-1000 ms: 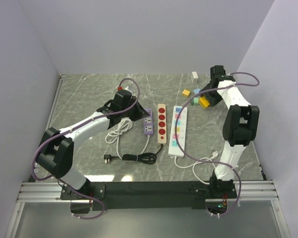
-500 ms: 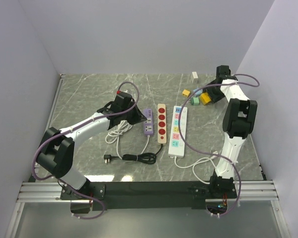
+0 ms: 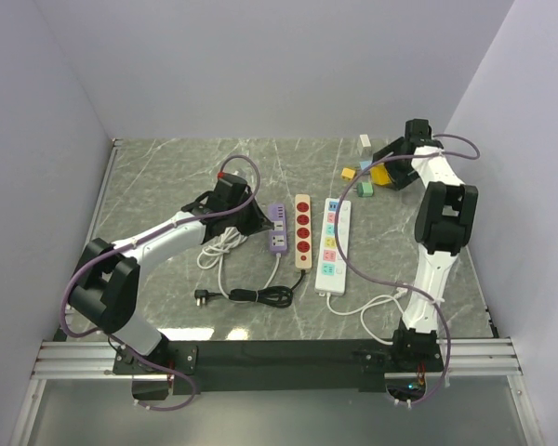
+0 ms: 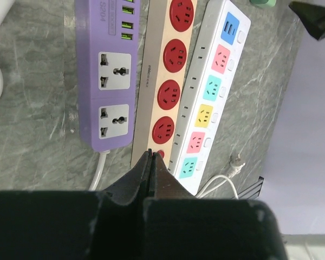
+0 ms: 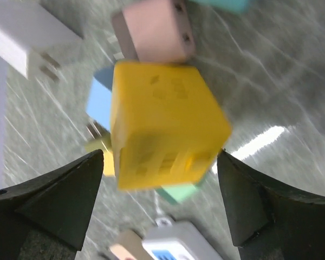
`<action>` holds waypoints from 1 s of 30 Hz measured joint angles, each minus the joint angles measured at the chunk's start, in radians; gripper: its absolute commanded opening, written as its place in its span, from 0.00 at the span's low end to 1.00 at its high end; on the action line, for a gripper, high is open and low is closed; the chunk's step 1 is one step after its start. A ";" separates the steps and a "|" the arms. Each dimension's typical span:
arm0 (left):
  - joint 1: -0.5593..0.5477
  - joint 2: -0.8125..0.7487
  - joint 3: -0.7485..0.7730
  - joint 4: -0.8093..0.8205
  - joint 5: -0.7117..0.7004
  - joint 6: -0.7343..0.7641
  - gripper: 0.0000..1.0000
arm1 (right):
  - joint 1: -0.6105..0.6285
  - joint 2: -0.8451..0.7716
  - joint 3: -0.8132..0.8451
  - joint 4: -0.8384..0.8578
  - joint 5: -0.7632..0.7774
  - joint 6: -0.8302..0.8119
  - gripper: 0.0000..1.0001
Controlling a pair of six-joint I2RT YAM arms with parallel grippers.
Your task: Pull the plug off the socket
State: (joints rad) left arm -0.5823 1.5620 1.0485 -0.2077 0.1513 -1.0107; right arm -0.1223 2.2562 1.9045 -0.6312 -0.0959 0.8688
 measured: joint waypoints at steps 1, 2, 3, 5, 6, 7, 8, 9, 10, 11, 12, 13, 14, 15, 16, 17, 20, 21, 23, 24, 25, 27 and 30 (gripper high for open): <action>0.000 0.000 0.000 0.000 0.000 0.000 0.01 | 0.000 -0.023 -0.029 -0.002 0.000 -0.005 0.92; 0.001 0.000 0.000 0.000 0.000 0.000 0.09 | 0.000 -0.054 -0.064 -0.002 -0.001 -0.013 0.93; 0.001 0.000 0.000 0.000 0.000 0.003 0.15 | 0.000 -0.089 -0.096 -0.004 -0.003 -0.025 0.93; 0.001 0.000 0.000 0.000 0.000 0.009 0.41 | 0.005 -0.166 -0.151 -0.012 -0.006 -0.053 0.93; 0.001 -0.001 0.000 0.000 0.000 0.011 0.51 | 0.008 -0.209 -0.171 -0.016 -0.009 -0.071 0.94; 0.001 -0.002 0.000 0.000 -0.001 0.013 0.61 | 0.011 -0.252 -0.188 -0.015 -0.012 -0.089 0.94; 0.001 -0.005 0.000 -0.001 -0.002 0.014 0.76 | 0.017 -0.296 -0.206 -0.012 -0.021 -0.109 0.94; 0.002 -0.010 0.000 -0.003 -0.003 0.023 0.83 | 0.026 -0.344 -0.221 -0.012 -0.031 -0.132 0.95; 0.002 -0.016 0.000 -0.006 -0.008 0.024 0.90 | 0.035 -0.379 -0.233 -0.012 -0.040 -0.148 0.95; 0.002 -0.026 0.000 -0.010 -0.011 0.030 0.99 | 0.049 -0.422 -0.245 -0.014 -0.054 -0.169 0.95; 0.002 -0.038 0.001 -0.018 -0.014 0.035 0.99 | 0.065 -0.459 -0.251 -0.018 -0.068 -0.193 0.95; 0.002 -0.050 0.002 -0.026 -0.017 0.037 0.99 | 0.085 -0.492 -0.258 -0.019 -0.079 -0.217 0.95; 0.002 -0.061 0.005 -0.034 -0.019 0.042 0.99 | 0.106 -0.522 -0.267 -0.023 -0.085 -0.241 0.95; 0.003 -0.071 0.009 -0.045 -0.021 0.049 0.99 | 0.131 -0.554 -0.283 -0.026 -0.090 -0.264 0.95; 0.003 -0.082 0.016 -0.054 -0.026 0.057 1.00 | 0.154 -0.580 -0.303 -0.026 -0.096 -0.281 0.96; 0.003 -0.090 0.020 -0.061 -0.029 0.063 0.99 | 0.183 -0.615 -0.336 -0.027 -0.101 -0.298 0.96; 0.003 -0.126 0.036 -0.090 -0.045 0.085 1.00 | 0.269 -0.738 -0.469 -0.025 -0.122 -0.328 0.96; 0.004 -0.142 0.041 -0.102 -0.053 0.093 0.99 | 0.296 -0.789 -0.518 -0.029 -0.128 -0.329 0.96; 0.006 -0.170 0.050 -0.119 -0.065 0.109 0.99 | 0.341 -0.893 -0.611 -0.034 -0.134 -0.333 0.96; 0.008 -0.185 0.052 -0.125 -0.071 0.113 1.00 | 0.362 -0.948 -0.650 -0.040 -0.133 -0.336 0.97; 0.011 -0.202 0.055 -0.132 -0.076 0.119 0.99 | 0.379 -1.001 -0.683 -0.042 -0.133 -0.337 0.97; 0.018 -0.233 0.061 -0.143 -0.088 0.134 0.99 | 0.405 -1.091 -0.728 -0.047 -0.133 -0.340 0.97; 0.031 -0.277 0.069 -0.157 -0.097 0.154 0.99 | 0.423 -1.234 -0.797 -0.043 -0.134 -0.344 0.97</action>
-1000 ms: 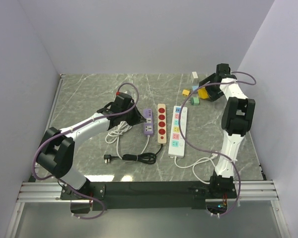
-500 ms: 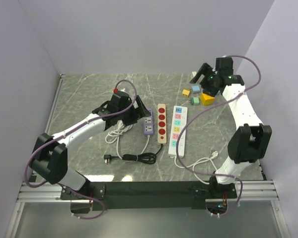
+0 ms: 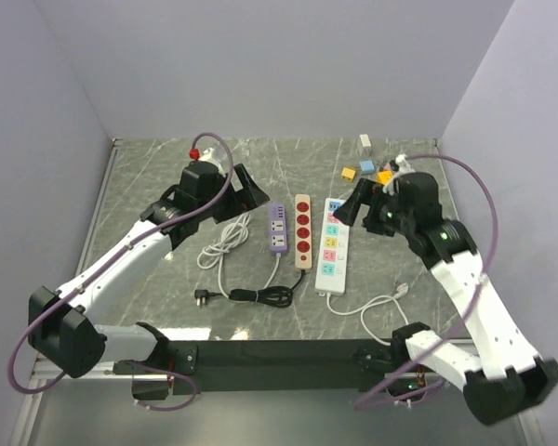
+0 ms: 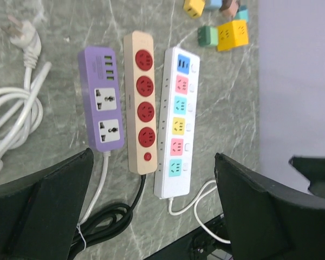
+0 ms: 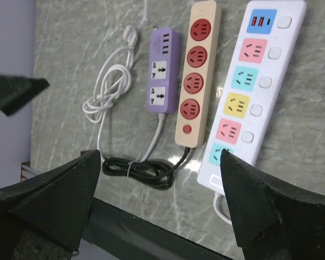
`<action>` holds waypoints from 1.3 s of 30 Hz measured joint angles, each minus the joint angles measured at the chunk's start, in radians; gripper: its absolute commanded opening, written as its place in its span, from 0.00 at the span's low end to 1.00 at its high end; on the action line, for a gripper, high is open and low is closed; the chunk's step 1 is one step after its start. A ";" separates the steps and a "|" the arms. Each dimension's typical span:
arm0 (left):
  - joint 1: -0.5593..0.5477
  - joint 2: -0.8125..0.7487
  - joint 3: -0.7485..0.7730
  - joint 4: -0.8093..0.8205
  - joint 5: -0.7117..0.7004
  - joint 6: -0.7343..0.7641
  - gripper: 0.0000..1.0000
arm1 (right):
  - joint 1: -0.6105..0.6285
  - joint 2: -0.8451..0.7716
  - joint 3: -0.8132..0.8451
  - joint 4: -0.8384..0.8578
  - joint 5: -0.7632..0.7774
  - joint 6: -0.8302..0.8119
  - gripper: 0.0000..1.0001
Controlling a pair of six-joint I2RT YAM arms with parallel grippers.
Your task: Pull the plug off the socket
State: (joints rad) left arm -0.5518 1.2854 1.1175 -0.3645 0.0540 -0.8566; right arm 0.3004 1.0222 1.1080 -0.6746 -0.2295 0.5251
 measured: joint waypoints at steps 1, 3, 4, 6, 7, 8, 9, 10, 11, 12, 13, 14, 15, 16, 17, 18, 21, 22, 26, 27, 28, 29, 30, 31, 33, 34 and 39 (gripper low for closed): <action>0.004 -0.012 0.002 -0.001 0.000 0.006 1.00 | 0.001 -0.048 -0.024 -0.002 0.000 0.000 0.98; 0.010 -0.028 0.007 -0.001 0.000 0.014 1.00 | 0.001 -0.129 -0.055 -0.021 0.000 0.000 0.98; 0.010 -0.036 0.007 0.000 0.000 0.019 0.99 | 0.001 -0.156 -0.062 -0.027 0.000 0.000 0.98; 0.010 -0.050 0.007 0.000 0.001 0.025 0.99 | 0.001 -0.212 -0.070 -0.048 0.000 -0.003 0.98; 0.010 -0.058 0.007 0.001 0.002 0.027 0.99 | 0.001 -0.238 -0.070 -0.060 0.002 -0.004 0.98; 0.010 -0.066 0.007 0.001 0.005 0.029 0.99 | 0.001 -0.262 -0.070 -0.068 0.004 -0.006 0.98; 0.010 -0.072 0.007 0.001 0.006 0.029 0.99 | 0.001 -0.284 -0.070 -0.075 0.005 -0.008 0.98; 0.010 -0.079 0.007 0.002 0.010 0.029 1.00 | 0.001 -0.304 -0.070 -0.084 0.008 -0.011 0.98; 0.010 -0.086 0.007 0.003 0.011 0.029 0.99 | 0.001 -0.320 -0.070 -0.095 0.011 -0.014 0.98; 0.010 -0.094 0.007 0.003 0.013 0.029 0.99 | 0.001 -0.336 -0.070 -0.106 0.015 -0.017 0.98; 0.010 -0.102 0.007 0.004 0.015 0.029 0.99 | 0.001 -0.352 -0.070 -0.116 0.021 -0.020 0.98; 0.010 -0.110 0.007 0.005 0.019 0.029 0.99 | 0.001 -0.365 -0.068 -0.125 0.025 -0.023 0.98; 0.010 -0.119 0.007 0.006 0.022 0.029 0.99 | 0.001 -0.375 -0.066 -0.134 0.030 -0.025 0.99; 0.010 -0.129 0.007 0.008 0.027 0.029 0.99 | 0.001 -0.380 -0.064 -0.139 0.035 -0.026 0.99; 0.010 -0.143 0.007 0.009 0.029 0.029 0.99 | 0.001 -0.383 -0.062 -0.146 0.042 -0.027 0.99; 0.010 -0.153 0.007 0.009 0.029 0.029 0.99 | 0.001 -0.386 -0.061 -0.153 0.050 -0.029 0.99; 0.010 -0.188 0.007 0.010 0.031 0.029 0.99 | 0.001 -0.396 -0.061 -0.167 0.076 -0.029 0.99; 0.010 -0.199 0.007 0.010 0.031 0.030 0.99 | 0.001 -0.401 -0.061 -0.170 0.086 -0.029 0.99; 0.010 -0.244 0.001 0.021 0.027 0.033 0.99 | 0.001 -0.426 -0.061 -0.172 0.124 -0.031 0.99; 0.010 -0.254 -0.002 0.025 0.026 0.033 1.00 | 0.001 -0.432 -0.060 -0.172 0.133 -0.034 0.99; 0.010 -0.264 -0.005 0.026 0.024 0.033 0.99 | 0.001 -0.438 -0.059 -0.172 0.140 -0.039 0.99; 0.010 -0.272 -0.008 0.029 0.021 0.033 0.99 | 0.001 -0.441 -0.056 -0.172 0.143 -0.045 0.99; 0.010 -0.279 -0.012 0.031 0.017 0.033 0.99 | 0.001 -0.443 -0.051 -0.172 0.145 -0.051 0.99; 0.010 -0.284 -0.015 0.031 0.014 0.033 0.99 | 0.001 -0.443 -0.044 -0.171 0.146 -0.056 0.99; 0.010 -0.290 -0.021 0.032 0.005 0.032 0.99 | 0.001 -0.443 -0.034 -0.169 0.147 -0.065 0.99; 0.010 -0.290 -0.023 0.032 0.001 0.033 0.99 | 0.001 -0.441 -0.027 -0.168 0.147 -0.070 1.00; 0.010 -0.291 -0.026 0.040 -0.008 0.032 0.99 | 0.001 -0.427 -0.013 -0.156 0.148 -0.079 1.00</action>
State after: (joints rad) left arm -0.5415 0.9947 1.0920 -0.3241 0.0460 -0.8242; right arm 0.3016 0.5953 1.0946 -0.8307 -0.0818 0.4465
